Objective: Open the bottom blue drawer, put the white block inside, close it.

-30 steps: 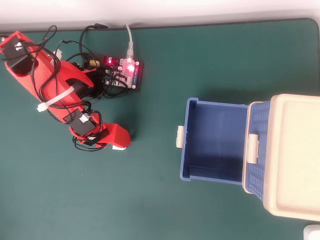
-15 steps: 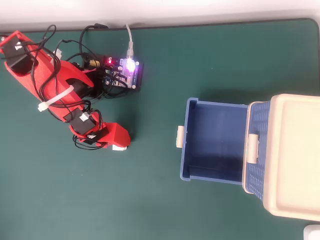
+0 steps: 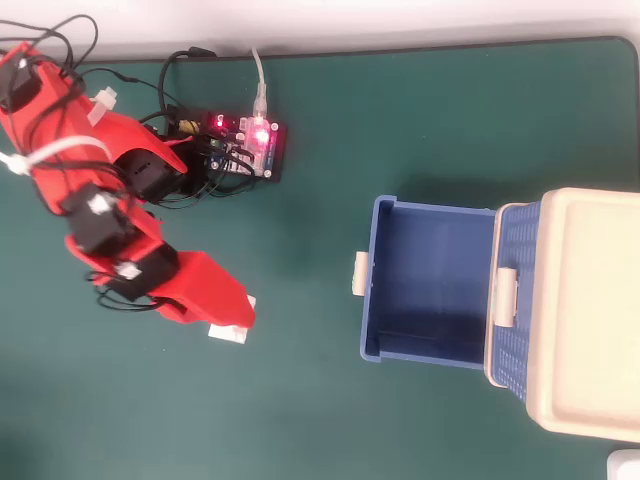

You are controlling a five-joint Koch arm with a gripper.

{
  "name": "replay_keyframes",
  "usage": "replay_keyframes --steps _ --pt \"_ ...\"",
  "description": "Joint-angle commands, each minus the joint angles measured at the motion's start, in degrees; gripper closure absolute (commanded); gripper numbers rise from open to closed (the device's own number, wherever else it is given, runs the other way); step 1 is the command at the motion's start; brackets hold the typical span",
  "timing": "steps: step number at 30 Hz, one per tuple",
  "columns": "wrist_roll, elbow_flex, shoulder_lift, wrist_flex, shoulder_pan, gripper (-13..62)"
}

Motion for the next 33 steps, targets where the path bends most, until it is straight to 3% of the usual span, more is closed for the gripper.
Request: replay_keyframes --steps 1,9,15,16,20,22,25,28,33 --pt "13.5 -12.4 -5.5 8.0 -6.4 57.7" --pt "28.4 -57.0 -37.1 17.7 -24.6 57.5" --pt "28.5 -64.6 -48.9 20.0 -30.0 57.0" --pt "28.7 -64.8 -50.3 19.9 -30.8 53.3" --pt "31.3 -64.9 -52.0 17.6 -31.5 26.6" --pt "33.2 -64.8 -51.9 17.1 -31.6 20.2" --pt "33.7 -64.9 -50.9 17.5 -31.5 15.5" --pt "33.6 -64.2 -46.1 19.7 -31.2 15.3" --pt "29.1 -64.2 -34.7 39.8 -30.8 15.5"
